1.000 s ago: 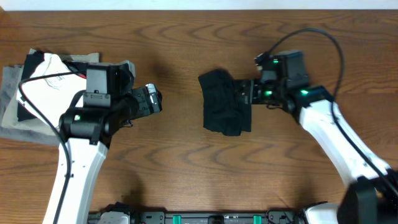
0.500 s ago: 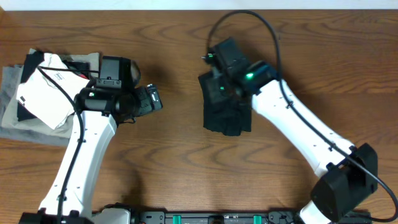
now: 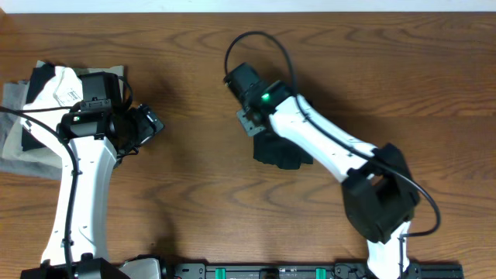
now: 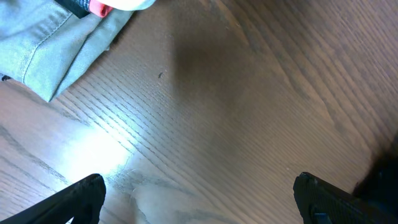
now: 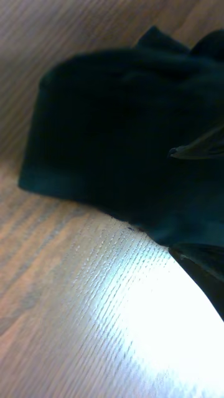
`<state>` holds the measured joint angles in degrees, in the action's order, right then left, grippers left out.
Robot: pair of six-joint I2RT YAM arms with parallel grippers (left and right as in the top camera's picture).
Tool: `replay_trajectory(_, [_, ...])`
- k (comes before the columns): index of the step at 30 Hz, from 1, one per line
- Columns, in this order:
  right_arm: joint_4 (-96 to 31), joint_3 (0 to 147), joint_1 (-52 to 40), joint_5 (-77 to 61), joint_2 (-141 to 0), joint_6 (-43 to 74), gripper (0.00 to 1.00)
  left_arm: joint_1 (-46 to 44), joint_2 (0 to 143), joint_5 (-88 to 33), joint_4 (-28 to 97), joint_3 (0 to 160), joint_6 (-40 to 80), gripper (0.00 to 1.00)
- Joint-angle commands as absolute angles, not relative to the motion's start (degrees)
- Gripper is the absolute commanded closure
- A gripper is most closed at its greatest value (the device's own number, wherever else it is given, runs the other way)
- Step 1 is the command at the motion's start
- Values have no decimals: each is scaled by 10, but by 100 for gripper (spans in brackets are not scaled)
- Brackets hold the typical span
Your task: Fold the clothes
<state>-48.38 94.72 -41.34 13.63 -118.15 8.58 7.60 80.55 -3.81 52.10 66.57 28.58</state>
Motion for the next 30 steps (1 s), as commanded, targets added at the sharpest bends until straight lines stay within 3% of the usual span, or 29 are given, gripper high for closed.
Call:
replay_trajectory(1, [-480, 957, -439, 198, -1197, 75, 58, 78, 807, -27, 522, 668, 293, 2])
replay_trajectory(20, [-476, 956, -437, 293, -1238, 70, 62, 78, 807, -27, 525, 668, 293, 2])
replay_trajectory(30, [-476, 956, -432, 351, -1257, 75, 78, 78, 807, -27, 526, 668, 293, 2])
